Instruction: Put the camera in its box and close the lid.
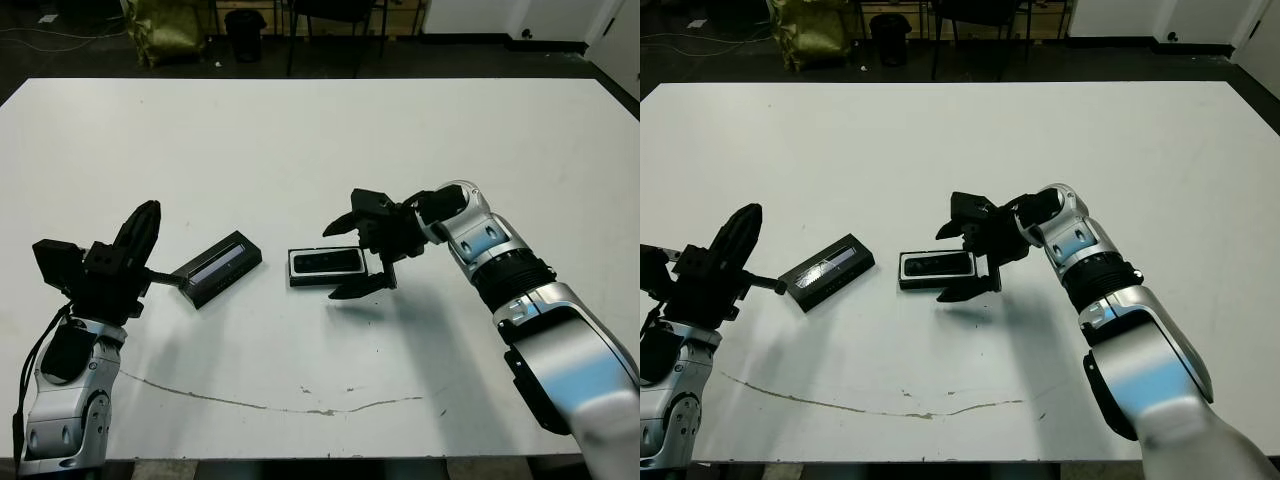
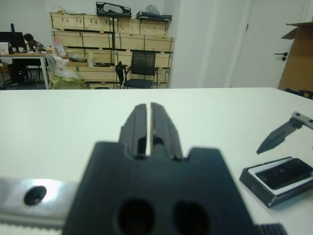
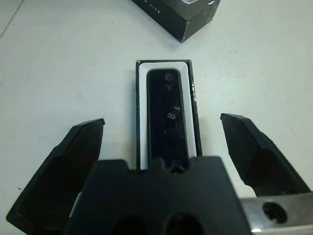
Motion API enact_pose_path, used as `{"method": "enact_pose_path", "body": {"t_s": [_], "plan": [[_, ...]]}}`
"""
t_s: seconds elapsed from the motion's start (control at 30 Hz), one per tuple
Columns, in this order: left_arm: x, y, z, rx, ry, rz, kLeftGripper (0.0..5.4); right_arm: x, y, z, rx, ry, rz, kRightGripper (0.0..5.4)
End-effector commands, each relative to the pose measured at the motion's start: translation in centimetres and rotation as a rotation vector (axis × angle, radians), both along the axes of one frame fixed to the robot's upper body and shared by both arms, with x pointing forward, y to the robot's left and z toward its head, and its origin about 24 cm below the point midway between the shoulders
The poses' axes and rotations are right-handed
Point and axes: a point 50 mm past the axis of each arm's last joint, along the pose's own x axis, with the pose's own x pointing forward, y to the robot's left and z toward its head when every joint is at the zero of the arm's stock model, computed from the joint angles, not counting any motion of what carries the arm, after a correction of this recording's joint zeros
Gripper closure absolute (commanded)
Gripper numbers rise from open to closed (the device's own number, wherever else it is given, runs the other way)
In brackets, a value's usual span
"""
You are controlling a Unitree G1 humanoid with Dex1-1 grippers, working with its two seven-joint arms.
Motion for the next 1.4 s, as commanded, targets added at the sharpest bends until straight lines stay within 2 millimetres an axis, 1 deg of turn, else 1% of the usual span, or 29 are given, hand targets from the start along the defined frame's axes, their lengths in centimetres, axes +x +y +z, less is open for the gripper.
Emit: {"method": "enact_pose_path", "body": {"t_s": [0.03,0.17,0.27,0.3,0.37,0.43,0.57,0.7,0.8,0.9,1.1,1.23,1.4], "plan": [[-0.1,0.1,-0.6,-0.007,0.034,0.001,5.4,0.4,-0.3,1.4,0.017,0.0,-0.031,0.01],[-0.1,0.2,-0.6,-0.002,0.035,0.0,5.4,0.4,-0.7,2.5,0.123,-0.067,-0.108,0.01],[-0.2,0.2,-0.6,0.001,0.036,0.002,5.4,0.1,-1.2,3.1,0.257,-0.134,-0.272,0.01],[-0.2,0.2,-0.6,0.002,0.038,0.003,5.4,-0.1,-1.4,3.4,0.299,-0.164,-0.316,0.1],[-0.2,0.2,-0.6,0.0,0.036,0.005,5.4,-0.7,-1.7,3.8,0.388,-0.212,-0.399,0.4],[-0.2,0.1,-0.6,0.0,0.04,0.011,5.4,-1.4,-1.9,4.2,0.456,-0.261,-0.463,0.83],[-0.1,0.1,-0.6,-0.005,0.036,0.003,5.4,-2.9,-2.5,4.3,0.534,-0.389,-0.534,1.76],[-0.1,0.1,-0.7,-0.013,0.03,-0.008,5.4,-4.7,-2.6,3.9,0.476,-0.625,-0.539,2.66],[0.0,0.0,-0.7,-0.014,0.028,-0.01,5.4,-5.9,-2.2,3.4,0.459,-0.721,-0.519,3.35],[-0.1,0.0,-0.6,-0.007,0.032,0.002,5.4,-6.9,-1.7,2.6,0.447,-0.763,-0.501,4.03],[0.0,-0.1,-0.5,0.013,0.026,0.006,5.4,-7.8,-0.9,1.4,0.437,-0.771,-0.423,5.39],[0.0,-0.2,-0.4,0.004,0.032,0.007,5.4,-7.9,-0.6,1.0,0.364,-0.754,-0.415,5.39],[0.0,-0.2,-0.4,0.0,0.037,-0.001,5.4,-7.4,-0.4,0.2,0.276,-0.742,-0.435,5.39]]}}
